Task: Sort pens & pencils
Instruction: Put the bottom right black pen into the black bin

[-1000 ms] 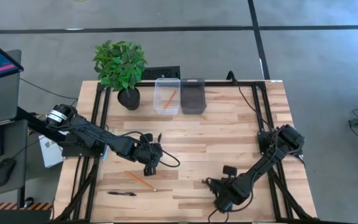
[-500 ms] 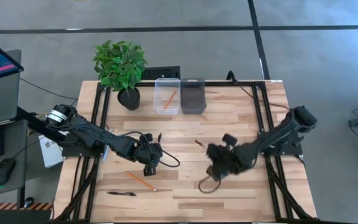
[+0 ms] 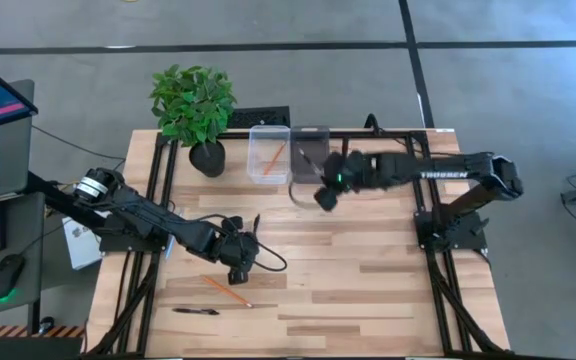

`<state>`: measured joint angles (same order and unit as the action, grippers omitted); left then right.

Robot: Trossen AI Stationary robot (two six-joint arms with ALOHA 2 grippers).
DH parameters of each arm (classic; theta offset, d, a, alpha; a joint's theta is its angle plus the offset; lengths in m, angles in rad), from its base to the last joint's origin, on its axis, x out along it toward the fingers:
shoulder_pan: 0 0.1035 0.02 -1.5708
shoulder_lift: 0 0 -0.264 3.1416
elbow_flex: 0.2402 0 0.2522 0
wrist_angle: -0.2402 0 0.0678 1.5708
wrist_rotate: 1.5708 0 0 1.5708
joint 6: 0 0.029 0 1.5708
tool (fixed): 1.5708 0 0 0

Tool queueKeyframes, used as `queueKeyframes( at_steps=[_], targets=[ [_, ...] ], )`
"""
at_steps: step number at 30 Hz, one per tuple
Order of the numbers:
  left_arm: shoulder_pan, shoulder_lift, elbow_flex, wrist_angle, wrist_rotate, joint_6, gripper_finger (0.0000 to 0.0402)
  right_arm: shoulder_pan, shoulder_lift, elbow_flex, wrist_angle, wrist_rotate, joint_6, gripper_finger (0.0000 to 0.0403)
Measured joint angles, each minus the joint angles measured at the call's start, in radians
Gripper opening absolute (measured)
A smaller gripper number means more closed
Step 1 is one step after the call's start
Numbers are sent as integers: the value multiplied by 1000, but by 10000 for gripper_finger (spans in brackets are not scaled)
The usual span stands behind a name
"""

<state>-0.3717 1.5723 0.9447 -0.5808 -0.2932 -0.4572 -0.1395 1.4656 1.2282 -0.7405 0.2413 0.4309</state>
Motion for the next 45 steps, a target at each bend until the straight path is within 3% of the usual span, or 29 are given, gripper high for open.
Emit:
queueKeyframes(
  at_steps=[8,14,26,45],
  targets=[
    [-42,0,0,-24,0,-29,149,-218,89,-1,73,-79,-112,74],
    [-55,0,0,-35,0,-34,149,-288,212,0,163,-145,-176,74],
    [-55,0,0,-41,0,-62,149,-317,393,1,226,-173,-195,74],
    [-54,0,0,-40,-1,1,149,-307,347,1,191,-165,-173,78]
  ],
)
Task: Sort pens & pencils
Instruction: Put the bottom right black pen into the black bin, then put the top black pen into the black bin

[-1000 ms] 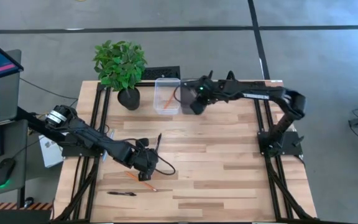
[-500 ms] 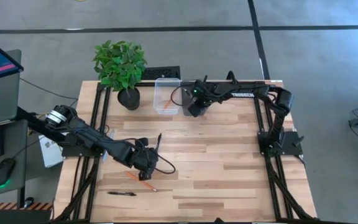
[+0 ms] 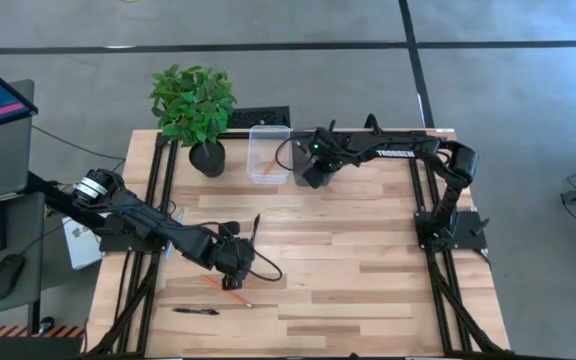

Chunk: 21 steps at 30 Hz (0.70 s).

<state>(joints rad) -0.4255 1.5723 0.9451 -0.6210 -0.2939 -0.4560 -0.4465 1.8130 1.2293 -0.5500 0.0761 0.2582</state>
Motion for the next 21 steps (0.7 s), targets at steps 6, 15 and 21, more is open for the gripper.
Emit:
queueKeyframes(
  at_steps=[6,15,21],
  targets=[
    [0,0,0,9,0,-9,149,1,0,0,-4,1,3,91],
    [0,0,0,10,0,-24,149,6,0,0,-1,3,-5,196],
    [0,0,0,11,0,-80,149,21,-93,-1,-32,3,-30,235]
  ],
)
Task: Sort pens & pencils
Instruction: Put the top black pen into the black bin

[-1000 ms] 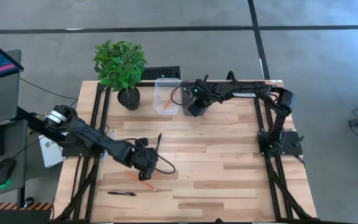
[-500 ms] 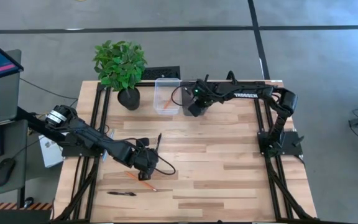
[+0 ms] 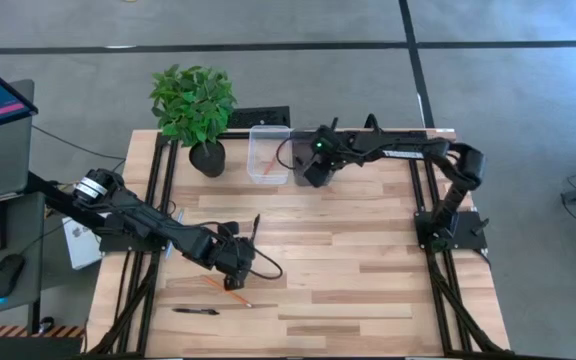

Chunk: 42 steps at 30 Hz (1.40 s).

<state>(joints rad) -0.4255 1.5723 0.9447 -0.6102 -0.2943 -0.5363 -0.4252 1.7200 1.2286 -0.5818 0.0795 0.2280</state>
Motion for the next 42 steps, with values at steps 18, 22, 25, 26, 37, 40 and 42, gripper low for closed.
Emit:
queueKeyframes(
  at_steps=[18,22,25,26,37,40,42],
  targets=[
    [81,0,0,93,-149,-308,149,233,-445,1,-193,3,-19,240],
    [193,0,0,55,-75,-397,149,264,-447,1,-226,3,-19,240],
    [263,0,0,51,-38,-397,149,282,-438,0,-243,3,-19,240],
    [279,0,0,50,-34,-401,149,287,-437,0,-257,3,-19,240],
    [299,18,0,15,48,-544,148,300,-432,-24,-300,68,-27,240],
    [280,51,0,-8,64,-586,144,300,-430,-24,-304,104,-27,240],
    [272,94,1,8,103,-592,140,300,-430,-24,-304,109,-30,240]
  ],
)
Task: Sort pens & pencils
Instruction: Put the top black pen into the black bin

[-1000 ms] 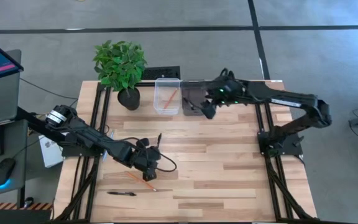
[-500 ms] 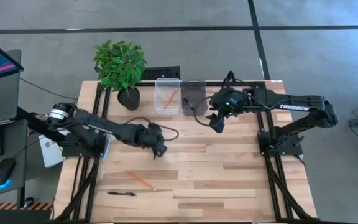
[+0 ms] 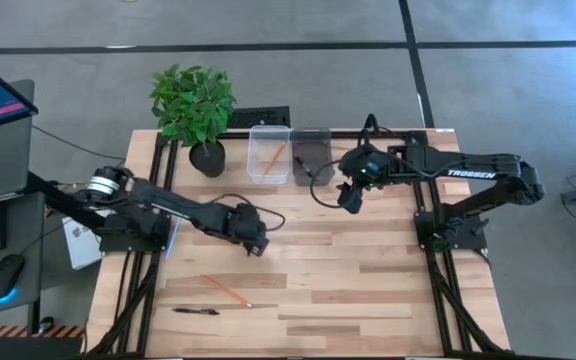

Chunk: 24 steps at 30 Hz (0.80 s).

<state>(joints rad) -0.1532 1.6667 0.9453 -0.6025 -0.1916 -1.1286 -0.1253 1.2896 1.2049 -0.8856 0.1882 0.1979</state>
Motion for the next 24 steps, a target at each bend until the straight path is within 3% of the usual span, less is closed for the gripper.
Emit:
queueKeyframes(
  at_steps=[12,18,24],
  targets=[
    [-9,96,3,72,50,-9,127,0,1,0,2,0,-15,240],
    [-6,98,3,31,102,212,110,1,1,0,3,-1,-15,240],
    [-6,99,3,10,115,407,56,20,1,0,3,-7,-15,240]
  ],
)
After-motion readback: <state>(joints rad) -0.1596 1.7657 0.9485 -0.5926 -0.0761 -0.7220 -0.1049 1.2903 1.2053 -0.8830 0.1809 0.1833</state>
